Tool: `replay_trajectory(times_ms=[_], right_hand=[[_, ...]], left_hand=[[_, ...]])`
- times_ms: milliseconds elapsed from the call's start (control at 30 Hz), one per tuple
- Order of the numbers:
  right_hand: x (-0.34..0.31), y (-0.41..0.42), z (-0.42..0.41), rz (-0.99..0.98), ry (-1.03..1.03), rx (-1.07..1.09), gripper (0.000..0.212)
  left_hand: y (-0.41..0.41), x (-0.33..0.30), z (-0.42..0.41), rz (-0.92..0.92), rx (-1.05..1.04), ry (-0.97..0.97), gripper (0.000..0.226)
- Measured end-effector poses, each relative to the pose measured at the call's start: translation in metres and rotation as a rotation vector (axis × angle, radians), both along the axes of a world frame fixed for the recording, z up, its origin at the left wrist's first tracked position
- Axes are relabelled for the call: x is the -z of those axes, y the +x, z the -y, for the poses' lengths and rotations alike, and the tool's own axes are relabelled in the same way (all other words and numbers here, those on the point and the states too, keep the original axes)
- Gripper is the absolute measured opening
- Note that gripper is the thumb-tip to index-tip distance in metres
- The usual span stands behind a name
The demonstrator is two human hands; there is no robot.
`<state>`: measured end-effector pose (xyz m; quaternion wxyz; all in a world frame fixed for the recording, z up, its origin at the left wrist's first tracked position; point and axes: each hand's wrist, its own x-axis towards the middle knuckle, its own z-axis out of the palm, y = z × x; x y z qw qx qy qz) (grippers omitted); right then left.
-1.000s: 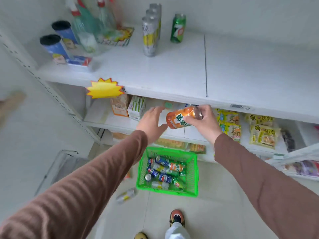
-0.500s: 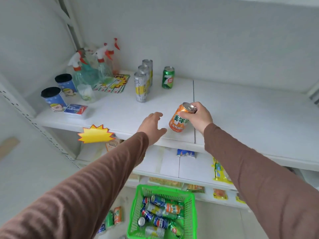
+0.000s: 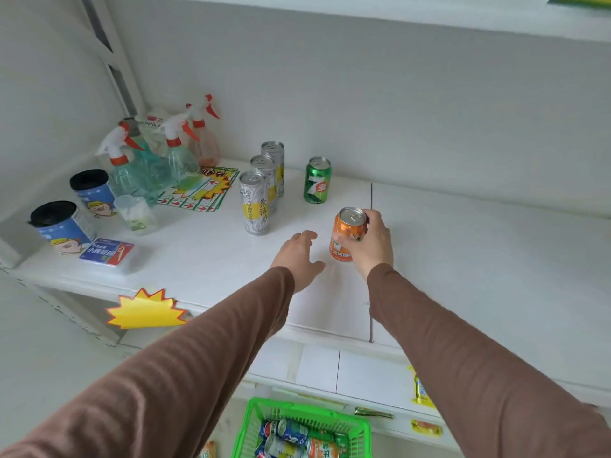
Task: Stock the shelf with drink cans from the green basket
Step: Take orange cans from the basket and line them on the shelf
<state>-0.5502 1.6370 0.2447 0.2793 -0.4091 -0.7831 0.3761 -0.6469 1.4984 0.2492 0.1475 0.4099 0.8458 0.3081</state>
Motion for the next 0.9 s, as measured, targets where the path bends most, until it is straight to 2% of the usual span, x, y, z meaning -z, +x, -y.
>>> replay_trajectory(times_ms=[100,200,633,900], right_hand=[[0.024,0.002,0.002,-0.028,-0.072,0.022,0.078],[0.038,-0.002,-0.005,-0.007,-0.128,0.033,0.062],[0.025,-0.076,-0.089,0.035,-0.138,0.096,0.056],[0.024,-0.105,-0.113,0.030,-0.156,0.137,0.053]], left_hand=[[-0.008,0.007,-0.010,-0.004,0.007,-0.005,0.063],[-0.015,0.011,-0.022,-0.012,0.021,-0.014,0.064],[-0.056,0.009,-0.104,-0.050,-0.011,-0.053,0.066],[-0.069,0.015,-0.128,-0.080,-0.008,-0.067,0.066]])
